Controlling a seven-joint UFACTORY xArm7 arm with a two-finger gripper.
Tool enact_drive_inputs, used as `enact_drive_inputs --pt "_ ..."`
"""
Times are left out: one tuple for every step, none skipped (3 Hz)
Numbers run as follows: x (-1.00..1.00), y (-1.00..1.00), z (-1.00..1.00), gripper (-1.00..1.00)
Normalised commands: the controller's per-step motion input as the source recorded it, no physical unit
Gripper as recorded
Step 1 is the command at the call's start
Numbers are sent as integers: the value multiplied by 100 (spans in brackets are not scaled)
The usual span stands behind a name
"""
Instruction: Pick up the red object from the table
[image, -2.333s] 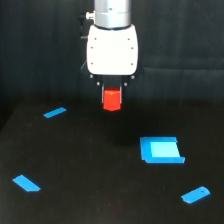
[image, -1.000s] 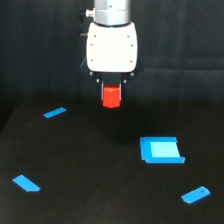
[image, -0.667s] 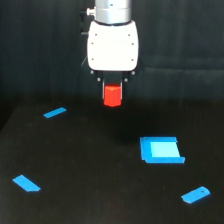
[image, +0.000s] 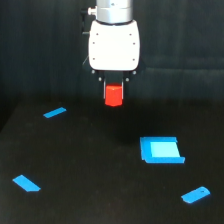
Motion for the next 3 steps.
enact_drive_inputs --pt "6 -3 -1 -100" --pt "11 -1 15 -100" --pt "8 1 8 -97"
